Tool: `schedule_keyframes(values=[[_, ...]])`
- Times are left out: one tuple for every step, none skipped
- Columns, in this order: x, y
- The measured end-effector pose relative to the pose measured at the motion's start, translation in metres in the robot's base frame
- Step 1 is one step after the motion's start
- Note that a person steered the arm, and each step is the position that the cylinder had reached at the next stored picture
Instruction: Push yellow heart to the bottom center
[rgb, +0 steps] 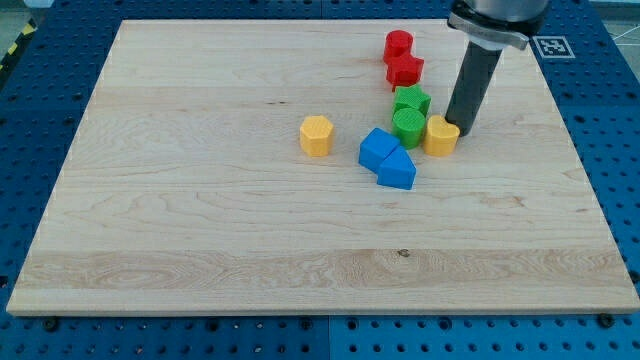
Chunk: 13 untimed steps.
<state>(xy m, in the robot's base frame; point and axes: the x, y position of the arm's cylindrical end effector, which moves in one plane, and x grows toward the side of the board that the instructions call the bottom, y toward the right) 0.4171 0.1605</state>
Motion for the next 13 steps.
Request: schedule_keyframes(values=[[0.022, 0.000], [0.034, -0.002], [0.034, -0.008], [0.037, 0.022], [0.034, 0.065], [0.034, 0.065], [0.029, 0.054], [0.007, 0.037], [-0.006, 0.021], [-0.006, 0.020], [-0.005, 0.007], [0.001, -0.009], [0.005, -0.025]])
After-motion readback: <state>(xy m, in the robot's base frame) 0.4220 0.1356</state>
